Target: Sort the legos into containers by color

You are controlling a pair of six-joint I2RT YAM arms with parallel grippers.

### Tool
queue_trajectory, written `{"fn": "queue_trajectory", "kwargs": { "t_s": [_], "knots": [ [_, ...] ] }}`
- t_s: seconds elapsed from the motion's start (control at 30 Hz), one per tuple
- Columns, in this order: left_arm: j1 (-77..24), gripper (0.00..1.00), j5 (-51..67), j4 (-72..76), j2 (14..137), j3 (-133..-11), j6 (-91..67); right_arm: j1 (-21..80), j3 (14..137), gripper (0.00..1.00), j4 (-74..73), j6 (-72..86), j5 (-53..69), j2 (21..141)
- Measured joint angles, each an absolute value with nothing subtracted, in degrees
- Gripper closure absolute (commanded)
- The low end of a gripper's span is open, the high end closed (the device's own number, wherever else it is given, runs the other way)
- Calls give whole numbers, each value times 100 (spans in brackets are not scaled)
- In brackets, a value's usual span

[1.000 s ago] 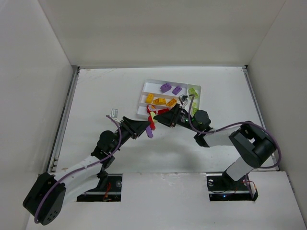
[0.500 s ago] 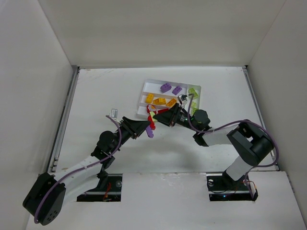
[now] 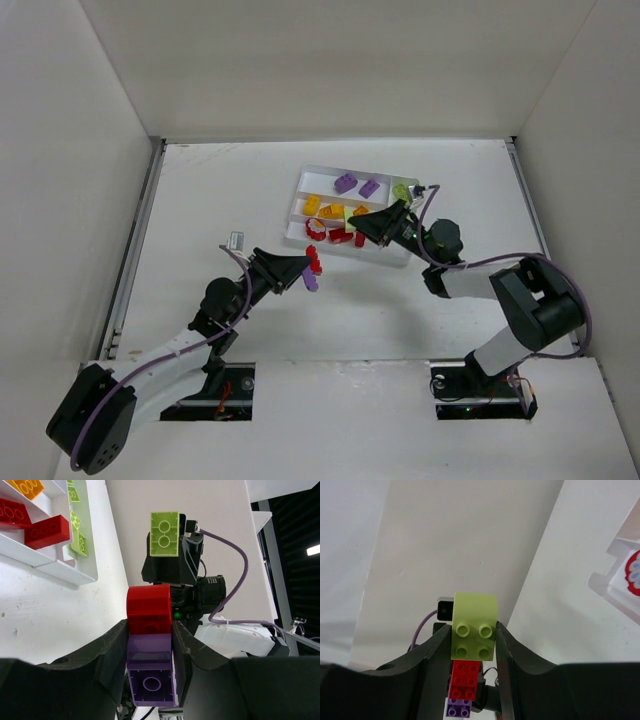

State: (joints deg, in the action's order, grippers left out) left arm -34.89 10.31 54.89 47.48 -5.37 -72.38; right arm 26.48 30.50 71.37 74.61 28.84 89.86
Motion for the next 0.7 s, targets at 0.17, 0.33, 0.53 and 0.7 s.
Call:
{"fn": "queue_trajectory", "kwargs": {
  "t_s": [0.17,0.33,0.53,0.7],
  "knots": [
    [-3417,83,1031,5487,4751,-537,-7227,2112,2952,65,6571,7137,2783,8788],
    [-3415,83,1031,5496,5035,-574,-7111,1684,3033,64,4803,6239,1927,8261],
    [-3531,83,1007,5481,5509,-797,-6923,2034,3789,64,2482,4888,56,7950],
    [-3592,83,915,5498,5638,-989,-6794,2309,3929,64,1640,4366,-878,8003]
  ]
}}
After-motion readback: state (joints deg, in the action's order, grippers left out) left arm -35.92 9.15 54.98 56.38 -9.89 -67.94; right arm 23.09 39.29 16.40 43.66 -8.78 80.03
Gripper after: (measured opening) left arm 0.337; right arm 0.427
